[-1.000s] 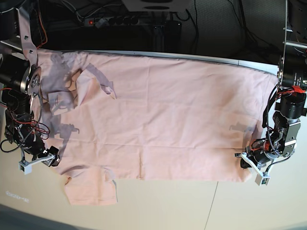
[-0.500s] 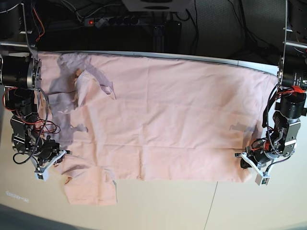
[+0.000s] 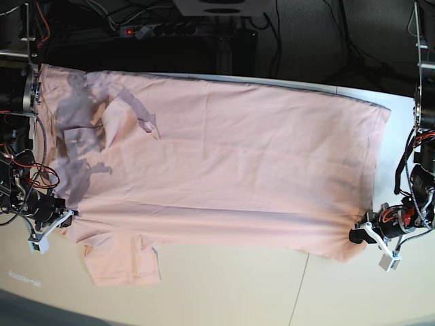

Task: Fold the T-shirt properly
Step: 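Grasp the hem with both grippers and fold it over the shirt body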

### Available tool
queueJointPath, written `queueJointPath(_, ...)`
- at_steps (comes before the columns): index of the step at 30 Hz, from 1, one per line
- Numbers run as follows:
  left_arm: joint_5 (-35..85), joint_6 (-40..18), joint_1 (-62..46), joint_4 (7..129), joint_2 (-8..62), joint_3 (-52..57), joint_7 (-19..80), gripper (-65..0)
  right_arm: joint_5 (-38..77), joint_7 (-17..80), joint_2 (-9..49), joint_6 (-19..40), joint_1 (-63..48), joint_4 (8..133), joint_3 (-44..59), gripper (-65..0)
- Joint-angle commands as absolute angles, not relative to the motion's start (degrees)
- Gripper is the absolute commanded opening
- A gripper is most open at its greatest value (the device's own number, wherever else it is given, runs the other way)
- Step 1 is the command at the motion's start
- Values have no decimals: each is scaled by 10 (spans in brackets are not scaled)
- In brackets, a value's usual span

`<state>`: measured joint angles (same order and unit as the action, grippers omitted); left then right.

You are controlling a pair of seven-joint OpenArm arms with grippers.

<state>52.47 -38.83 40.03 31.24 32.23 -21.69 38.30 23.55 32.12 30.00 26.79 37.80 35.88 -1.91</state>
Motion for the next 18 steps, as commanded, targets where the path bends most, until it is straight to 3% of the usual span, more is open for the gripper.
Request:
queueJointPath(1,547,-400,422,331,340,-214,389,-650,251,319,320,317,391,383,-16,-650)
queueJointPath(6,621,-400,418,381,367,-214,487,-650,307,375,339,317,353,459,-16,-650)
queueJointPath(18,771,-400,378,439,407,-214,672,-650,326,386,396,317,215,620,-15,-650)
